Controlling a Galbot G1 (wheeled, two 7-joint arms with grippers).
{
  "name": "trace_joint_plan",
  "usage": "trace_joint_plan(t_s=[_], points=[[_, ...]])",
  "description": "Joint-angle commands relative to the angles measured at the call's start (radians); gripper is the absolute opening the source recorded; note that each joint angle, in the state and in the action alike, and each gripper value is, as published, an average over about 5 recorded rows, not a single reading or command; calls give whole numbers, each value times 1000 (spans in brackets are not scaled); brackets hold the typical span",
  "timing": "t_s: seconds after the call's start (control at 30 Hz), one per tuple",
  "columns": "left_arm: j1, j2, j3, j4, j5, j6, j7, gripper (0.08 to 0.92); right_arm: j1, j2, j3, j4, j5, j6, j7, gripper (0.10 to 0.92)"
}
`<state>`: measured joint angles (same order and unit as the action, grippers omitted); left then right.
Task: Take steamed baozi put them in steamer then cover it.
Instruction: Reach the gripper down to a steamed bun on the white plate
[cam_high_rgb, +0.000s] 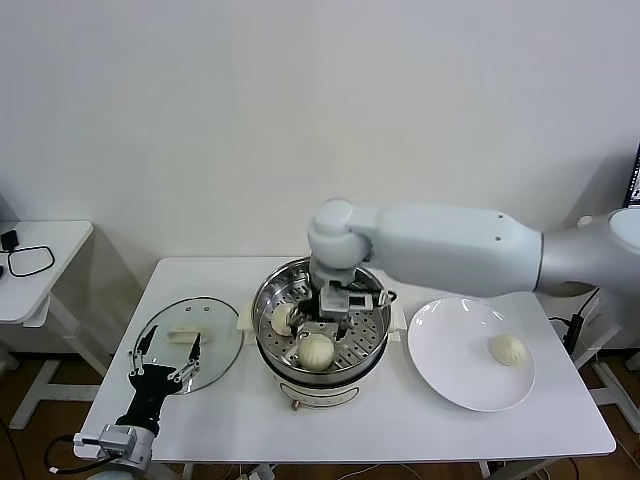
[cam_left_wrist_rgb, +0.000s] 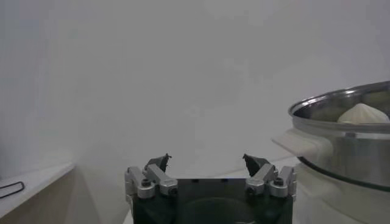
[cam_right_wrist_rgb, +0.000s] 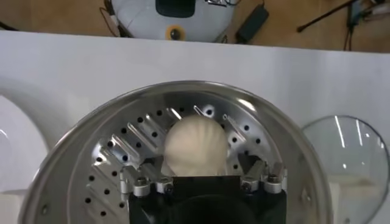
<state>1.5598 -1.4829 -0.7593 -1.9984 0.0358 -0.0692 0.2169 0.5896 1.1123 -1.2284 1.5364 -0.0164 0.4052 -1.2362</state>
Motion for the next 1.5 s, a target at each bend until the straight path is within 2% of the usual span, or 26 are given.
trace_joint_plan(t_s=[0.03, 0.17, 0.27, 0.57, 1.03, 1.5], points=[[4, -1, 15, -17, 3, 1, -3, 823, 152, -205, 41, -1, 192, -172, -123, 823], [8, -1, 21, -33, 4, 2, -6, 823, 137, -360, 35, -11, 222, -382, -167, 823], [11, -2, 26, -36, 8, 0, -6, 823, 81, -453, 40, -40, 207, -474, -174, 823], [10, -4, 47, -35, 18, -2, -10, 823, -238, -611, 224, -190, 48, -511, -179, 823], [7, -2, 53, -27, 22, -2, -14, 823, -623, -599, 560, -347, -195, -475, -140, 823], [3, -2, 64, -21, 27, -4, -15, 823, -723, -531, 682, -432, -320, -438, -60, 823]])
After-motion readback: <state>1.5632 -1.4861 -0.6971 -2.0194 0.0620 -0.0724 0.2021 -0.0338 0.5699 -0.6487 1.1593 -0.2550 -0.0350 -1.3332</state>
